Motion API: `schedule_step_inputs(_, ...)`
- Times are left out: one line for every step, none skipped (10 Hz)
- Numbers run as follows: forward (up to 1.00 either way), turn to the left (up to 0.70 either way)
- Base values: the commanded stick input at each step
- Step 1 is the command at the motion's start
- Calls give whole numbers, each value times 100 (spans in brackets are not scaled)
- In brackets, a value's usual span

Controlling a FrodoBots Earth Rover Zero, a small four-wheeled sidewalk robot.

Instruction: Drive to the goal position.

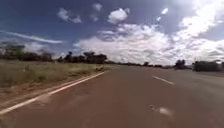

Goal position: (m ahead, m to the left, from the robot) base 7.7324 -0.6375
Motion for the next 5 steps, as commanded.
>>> schedule_step_inputs(100, -34)
schedule_step_inputs(100, -37)
schedule_step_inputs(100, 0)
schedule_step_inputs(100, 0)
schedule_step_inputs(100, 0)
